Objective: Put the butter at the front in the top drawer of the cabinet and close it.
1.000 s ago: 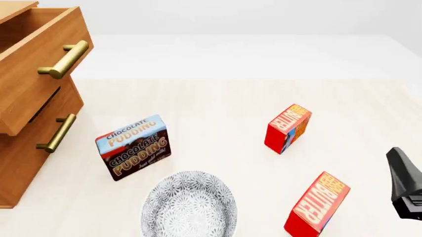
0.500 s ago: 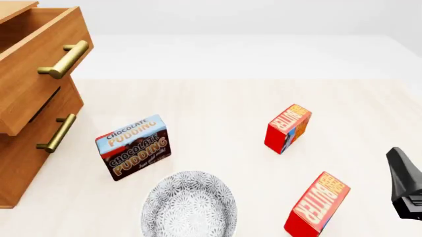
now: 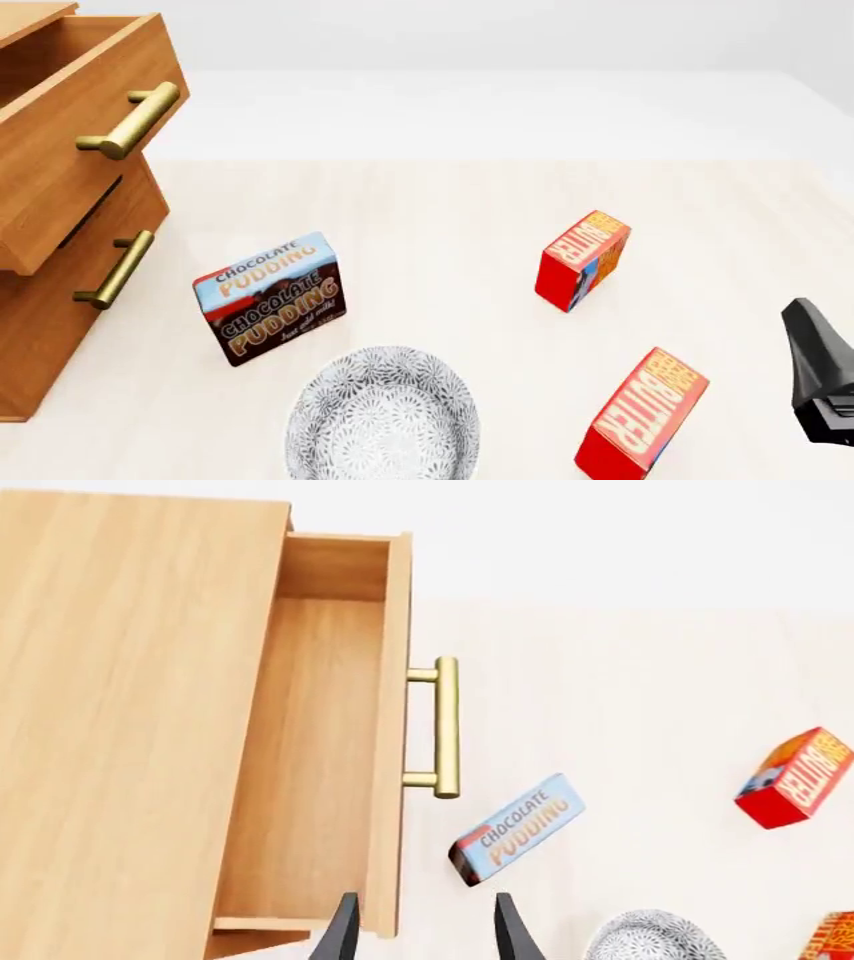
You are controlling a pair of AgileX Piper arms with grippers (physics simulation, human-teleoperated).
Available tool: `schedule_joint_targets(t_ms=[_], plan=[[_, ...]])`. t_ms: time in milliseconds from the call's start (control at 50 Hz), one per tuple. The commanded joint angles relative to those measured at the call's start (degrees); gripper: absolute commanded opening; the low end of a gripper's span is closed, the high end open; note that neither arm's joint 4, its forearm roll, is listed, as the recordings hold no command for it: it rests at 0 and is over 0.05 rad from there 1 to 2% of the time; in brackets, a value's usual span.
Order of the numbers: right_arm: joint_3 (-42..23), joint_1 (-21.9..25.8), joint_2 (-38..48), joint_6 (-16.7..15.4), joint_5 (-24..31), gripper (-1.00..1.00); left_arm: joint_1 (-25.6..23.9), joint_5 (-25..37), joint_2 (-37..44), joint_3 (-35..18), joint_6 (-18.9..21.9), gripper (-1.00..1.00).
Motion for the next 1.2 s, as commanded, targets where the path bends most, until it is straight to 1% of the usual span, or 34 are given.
schedule_joint_targets(t_ms=[20,180,280,520,860,1080,1200], plan=[[0.1,0.0,-0.1,0.0,0.0,1.00,0.8,-0.5,1.1,0.4,0.0,1.00],[0.1,0.0,-0.1,0.0,0.0,1.00,1.1,-1.2,1.7,0.6,-0.3,1.00],[0.0,0.0,-0.1,-0.1,0.0,1.00,1.4,-2.2,2.3,1.7,-0.3,1.00],[0.0,0.0,-0.1,0.0,0.0,1.00,0.6,-3.7,4.9,0.8,-0.7,1.00],[0.0,0.0,-0.1,0.0,0.0,1.00,1.3,-6.1,8.1,0.4,-0.7,1.00],[0.0,0.0,-0.1,0.0,0.0,1.00,2.4,-7.7,9.5,1.4,-0.7,1.00],[0.0,0.0,-0.1,0.0,0.0,1.00,2.4,-8.7,10.0,2.0,-1.6,1.00]])
